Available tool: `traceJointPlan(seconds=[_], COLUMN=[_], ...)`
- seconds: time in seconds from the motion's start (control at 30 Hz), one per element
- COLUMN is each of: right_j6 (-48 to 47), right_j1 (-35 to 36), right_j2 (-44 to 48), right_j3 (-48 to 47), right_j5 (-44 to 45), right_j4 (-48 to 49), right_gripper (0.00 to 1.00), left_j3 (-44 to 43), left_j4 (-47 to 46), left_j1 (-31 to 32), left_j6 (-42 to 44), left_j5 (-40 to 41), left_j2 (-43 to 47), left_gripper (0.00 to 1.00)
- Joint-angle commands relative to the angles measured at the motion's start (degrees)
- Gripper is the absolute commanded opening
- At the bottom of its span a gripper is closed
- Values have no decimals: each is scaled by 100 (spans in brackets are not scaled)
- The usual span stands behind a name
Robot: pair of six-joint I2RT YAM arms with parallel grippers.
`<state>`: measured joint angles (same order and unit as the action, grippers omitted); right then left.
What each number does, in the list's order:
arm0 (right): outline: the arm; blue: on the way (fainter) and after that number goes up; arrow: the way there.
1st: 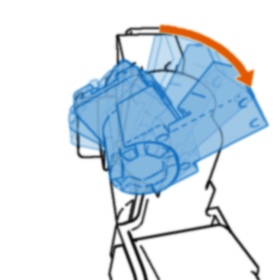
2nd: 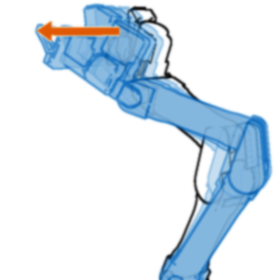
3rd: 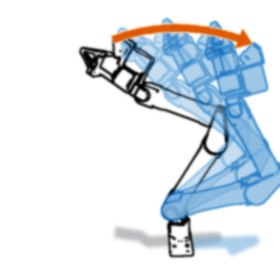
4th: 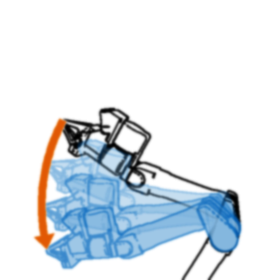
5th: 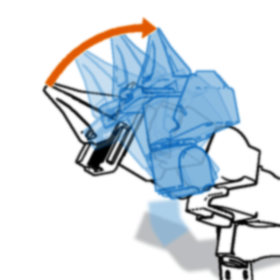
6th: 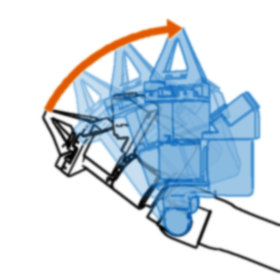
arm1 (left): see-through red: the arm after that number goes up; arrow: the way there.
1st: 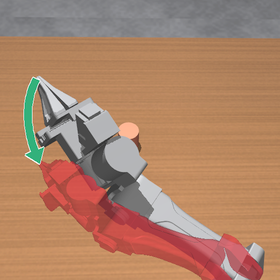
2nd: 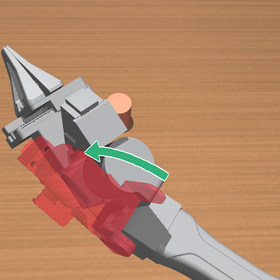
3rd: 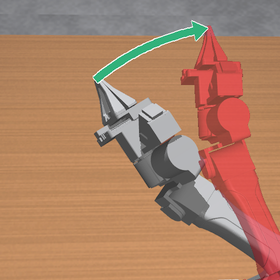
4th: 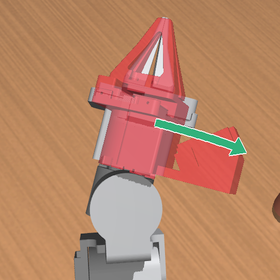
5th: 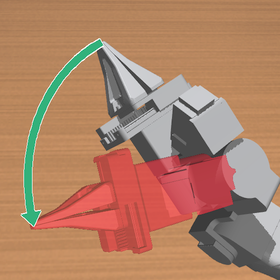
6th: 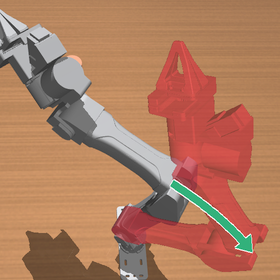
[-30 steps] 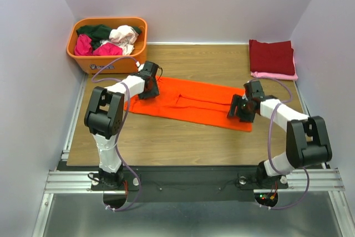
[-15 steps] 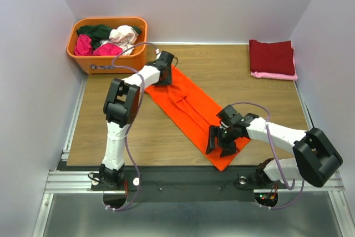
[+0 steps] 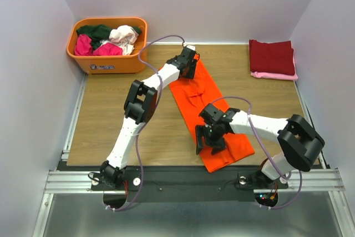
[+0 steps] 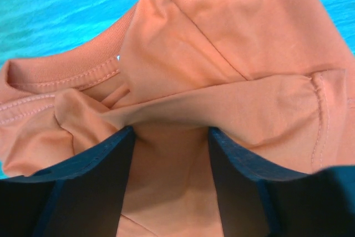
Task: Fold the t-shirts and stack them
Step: Fold the tshirt
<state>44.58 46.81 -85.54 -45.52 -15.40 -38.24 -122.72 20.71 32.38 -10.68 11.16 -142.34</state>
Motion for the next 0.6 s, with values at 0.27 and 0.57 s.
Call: traceJointPlan(seconds=[0.27,0.57], right_j6=[-1168,-2971], right_j1=[13,-1050], right_j2=[-59,-1385], right_j3=[-2048,-4200], right_j5=[1239,1987], right_j4=[-210,-281], right_gripper=[79,65], left_j3=[-395,2767], left_j4=[-542,-190], left_j1=[-496,-891], left_j6=[181,-119], left_j5=[97,598], left_j2=[1715,5231], left_gripper=[80,87])
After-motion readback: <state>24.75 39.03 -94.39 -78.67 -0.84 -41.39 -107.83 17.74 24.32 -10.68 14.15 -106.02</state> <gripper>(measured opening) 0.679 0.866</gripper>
